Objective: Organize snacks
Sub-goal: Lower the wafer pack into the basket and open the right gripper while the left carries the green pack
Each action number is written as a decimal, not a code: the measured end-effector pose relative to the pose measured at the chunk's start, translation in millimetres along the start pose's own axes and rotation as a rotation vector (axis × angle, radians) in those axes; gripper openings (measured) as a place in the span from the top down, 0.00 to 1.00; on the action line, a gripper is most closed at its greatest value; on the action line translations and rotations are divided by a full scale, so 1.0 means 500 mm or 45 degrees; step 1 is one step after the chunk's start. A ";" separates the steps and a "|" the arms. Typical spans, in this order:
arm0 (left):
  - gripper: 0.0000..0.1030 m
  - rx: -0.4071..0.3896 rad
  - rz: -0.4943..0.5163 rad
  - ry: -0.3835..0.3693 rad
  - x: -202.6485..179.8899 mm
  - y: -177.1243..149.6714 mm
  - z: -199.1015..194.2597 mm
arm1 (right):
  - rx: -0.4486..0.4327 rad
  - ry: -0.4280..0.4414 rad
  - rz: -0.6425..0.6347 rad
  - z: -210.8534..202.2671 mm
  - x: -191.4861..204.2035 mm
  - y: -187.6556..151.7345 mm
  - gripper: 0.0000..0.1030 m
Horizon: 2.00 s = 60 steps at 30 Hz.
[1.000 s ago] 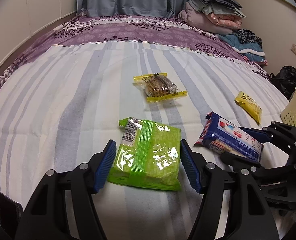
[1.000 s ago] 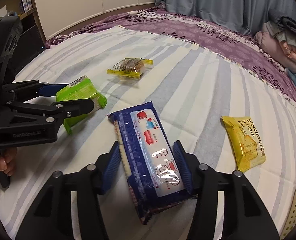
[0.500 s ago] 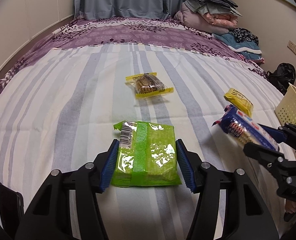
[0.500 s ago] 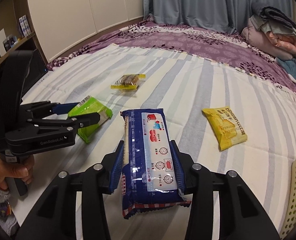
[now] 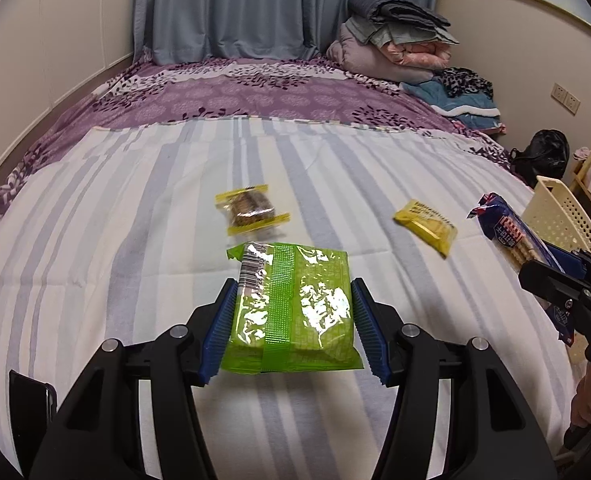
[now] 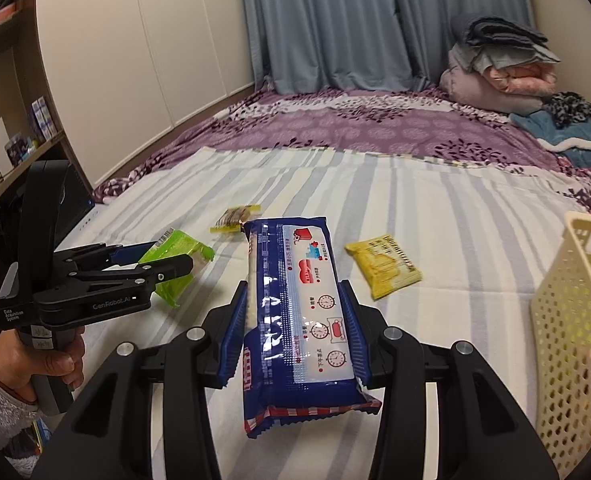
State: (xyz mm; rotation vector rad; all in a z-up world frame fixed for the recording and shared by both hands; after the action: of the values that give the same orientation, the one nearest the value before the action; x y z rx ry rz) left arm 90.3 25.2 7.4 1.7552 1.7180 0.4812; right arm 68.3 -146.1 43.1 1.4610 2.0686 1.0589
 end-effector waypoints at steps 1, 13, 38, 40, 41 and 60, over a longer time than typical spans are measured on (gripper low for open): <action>0.43 -0.005 0.009 -0.010 -0.012 0.003 -0.006 | -0.015 -0.011 0.015 -0.012 -0.011 0.001 0.57; 0.43 -0.043 0.132 -0.114 -0.157 0.036 -0.045 | -0.166 -0.196 0.203 -0.161 -0.186 -0.012 0.57; 0.43 -0.045 0.349 -0.229 -0.384 0.046 -0.061 | -0.245 -0.485 0.466 -0.319 -0.424 -0.139 0.57; 0.43 -0.046 0.361 -0.236 -0.394 0.046 -0.060 | -0.242 -0.506 0.472 -0.325 -0.434 -0.146 0.57; 0.43 -0.046 0.366 -0.238 -0.398 0.046 -0.061 | -0.239 -0.514 0.472 -0.326 -0.437 -0.148 0.57; 0.43 -0.080 0.499 -0.303 -0.520 0.059 -0.083 | -0.203 -0.578 0.532 -0.344 -0.481 -0.185 0.53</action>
State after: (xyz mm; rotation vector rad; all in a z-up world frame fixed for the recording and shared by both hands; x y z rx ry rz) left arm 63.7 -221.2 100.8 2.0201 1.1870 0.4631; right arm -16.4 -443.6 56.9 1.8872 1.3720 0.8982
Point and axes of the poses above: each gripper's, at about its wrist camera, not at the fingertips, and z roughly the way its jaws point, x to its left, y to its top, the point moved 9 cm from there along z, roughly the way its jaws point, and after that the axes turned 3 degrees about -z, right-handed, at the moved point
